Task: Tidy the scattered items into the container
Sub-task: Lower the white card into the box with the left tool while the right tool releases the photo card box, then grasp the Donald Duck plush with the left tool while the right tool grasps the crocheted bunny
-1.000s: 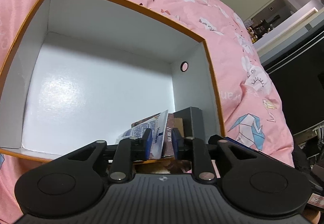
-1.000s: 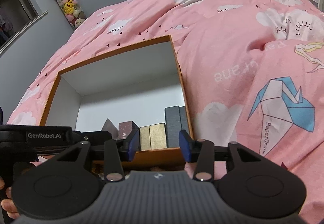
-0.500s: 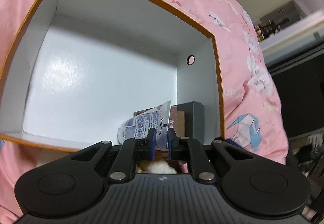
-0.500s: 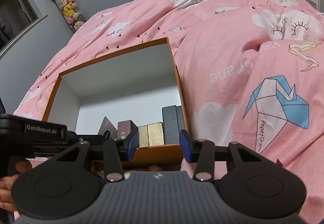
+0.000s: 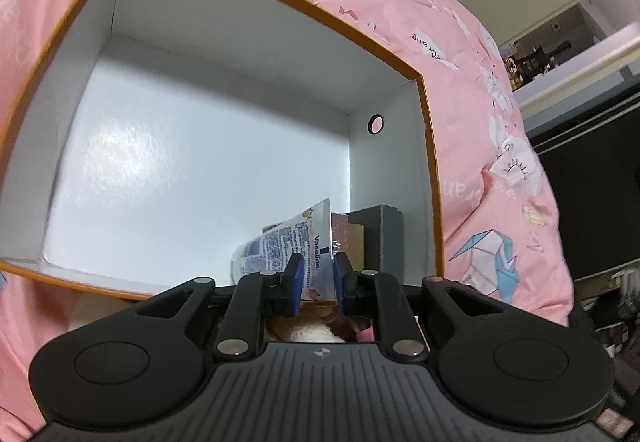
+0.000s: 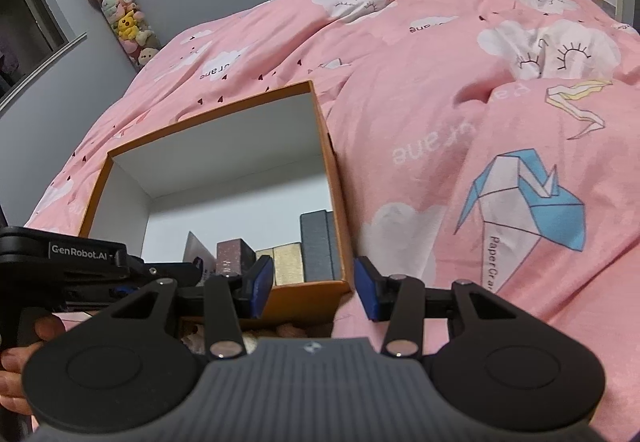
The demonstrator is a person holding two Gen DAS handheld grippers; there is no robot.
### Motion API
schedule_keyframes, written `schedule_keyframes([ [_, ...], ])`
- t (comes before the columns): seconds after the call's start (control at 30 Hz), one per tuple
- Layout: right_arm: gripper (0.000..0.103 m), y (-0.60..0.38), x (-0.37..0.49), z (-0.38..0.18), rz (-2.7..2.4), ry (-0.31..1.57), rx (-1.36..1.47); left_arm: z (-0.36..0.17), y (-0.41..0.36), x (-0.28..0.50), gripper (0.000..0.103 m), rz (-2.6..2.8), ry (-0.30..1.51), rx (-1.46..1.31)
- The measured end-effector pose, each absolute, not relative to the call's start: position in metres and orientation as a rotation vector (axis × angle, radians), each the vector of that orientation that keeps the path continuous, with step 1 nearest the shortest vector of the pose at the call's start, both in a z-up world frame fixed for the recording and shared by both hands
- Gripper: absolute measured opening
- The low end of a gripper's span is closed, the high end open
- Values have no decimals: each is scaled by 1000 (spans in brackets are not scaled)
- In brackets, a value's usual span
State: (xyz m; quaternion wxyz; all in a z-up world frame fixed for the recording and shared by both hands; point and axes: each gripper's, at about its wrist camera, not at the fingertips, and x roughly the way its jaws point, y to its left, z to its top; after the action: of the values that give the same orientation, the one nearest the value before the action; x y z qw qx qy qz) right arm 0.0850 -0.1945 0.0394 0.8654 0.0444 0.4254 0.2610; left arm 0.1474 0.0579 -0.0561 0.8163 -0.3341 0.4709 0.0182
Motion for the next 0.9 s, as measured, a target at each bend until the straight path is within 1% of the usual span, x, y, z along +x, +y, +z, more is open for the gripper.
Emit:
schedule_keyframes([
  [0.07,48,-198,83,42,559,877,95,-50,55,144,23,49,982,-654],
  [0.33,47,-208,66,53,621,805,52,-10,47,108,24,14,816,-422],
  [0.47,36,-213,57,55,630,797,14,5,41,87,24,-26,763,-337],
  [0.6,35,-217,44,54,655,804,-25,8,36,68,24,-40,751,-262],
  [0.73,35,-214,29,49,708,836,-41,-2,40,53,25,1,819,-205],
  [0.83,35,-205,19,40,745,879,-52,-17,48,45,32,39,929,-189],
  [0.87,35,-202,16,37,755,896,-51,-22,51,43,38,47,969,-185],
  [0.9,35,-198,15,33,764,915,-49,-29,52,41,48,50,1006,-177],
])
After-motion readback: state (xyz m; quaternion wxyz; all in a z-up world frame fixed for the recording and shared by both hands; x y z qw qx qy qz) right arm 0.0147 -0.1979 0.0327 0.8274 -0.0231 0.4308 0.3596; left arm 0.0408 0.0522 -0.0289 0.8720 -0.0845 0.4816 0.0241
